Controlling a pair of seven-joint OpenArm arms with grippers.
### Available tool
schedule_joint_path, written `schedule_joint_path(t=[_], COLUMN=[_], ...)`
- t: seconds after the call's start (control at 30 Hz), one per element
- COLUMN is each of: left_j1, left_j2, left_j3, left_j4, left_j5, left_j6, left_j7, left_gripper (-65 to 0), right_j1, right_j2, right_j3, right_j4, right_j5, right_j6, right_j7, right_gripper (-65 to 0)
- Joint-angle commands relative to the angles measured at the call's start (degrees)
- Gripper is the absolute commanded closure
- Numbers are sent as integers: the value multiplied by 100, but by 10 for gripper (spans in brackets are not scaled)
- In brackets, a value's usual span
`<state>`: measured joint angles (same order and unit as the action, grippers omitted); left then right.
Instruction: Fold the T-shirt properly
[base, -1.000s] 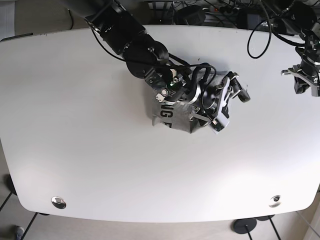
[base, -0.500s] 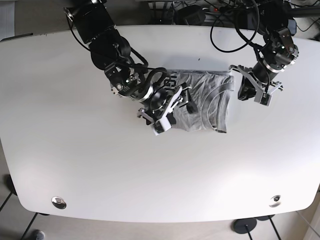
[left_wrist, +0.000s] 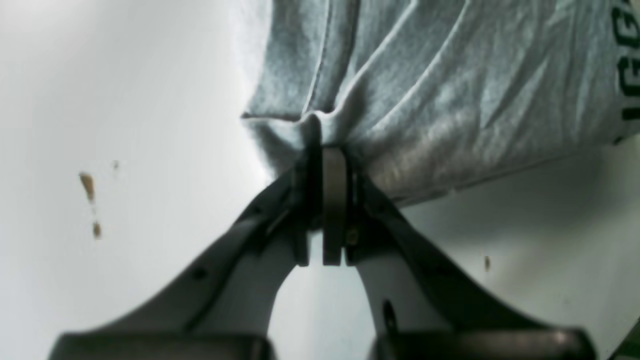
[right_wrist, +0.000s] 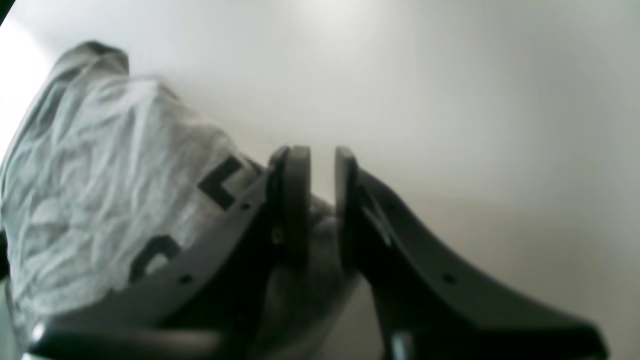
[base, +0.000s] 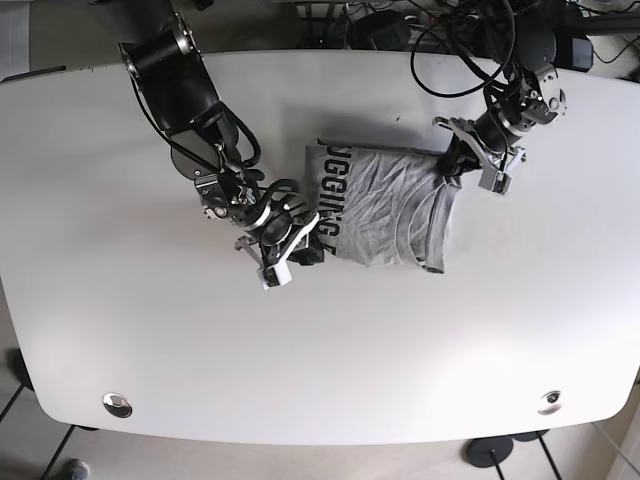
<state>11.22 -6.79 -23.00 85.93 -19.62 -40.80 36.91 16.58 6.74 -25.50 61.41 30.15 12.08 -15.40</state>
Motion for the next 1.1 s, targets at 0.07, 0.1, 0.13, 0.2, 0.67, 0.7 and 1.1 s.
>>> schedule_joint_path(t=[0.07, 0.1, 0.13, 0.2, 0.67, 0.7, 1.1], left_j1=[-467, -670, -881, -1514, -3834, -3826, -1259], left_j2=[-442, -530, -618, -811, -1093, -1093, -600], left_j3=[213, 274, 336, 564, 1399, 1399, 2718], left_j4=[-729, -1011, -1327, -2197, -3543, -3261, 334], left_j5=[199, 199, 199, 199, 199, 199, 199], left_j6=[80, 80, 80, 80, 80, 80, 1227], left_j7=[24, -20, -99, -310, -882, -609, -1189], left_gripper=[-17, -17, -18, -19, -25, -49, -382], right_j1=[8, -133, -247, -546, -1601, -1601, -1645], right_j2=[156, 174, 183, 280, -107, -134, 315], right_j3=[22, 31, 40, 40, -620, -708, -672], right_j4=[255, 387, 554, 844, 1547, 1556, 2312], right_j5=[-277, -382, -461, -593, -637, -611, -584], right_j6=[203, 203, 203, 203, 186, 159, 142], right_j7=[164, 164, 164, 155, 129, 129, 129], right_gripper=[-73, -73, -73, -73, -73, -73, -73])
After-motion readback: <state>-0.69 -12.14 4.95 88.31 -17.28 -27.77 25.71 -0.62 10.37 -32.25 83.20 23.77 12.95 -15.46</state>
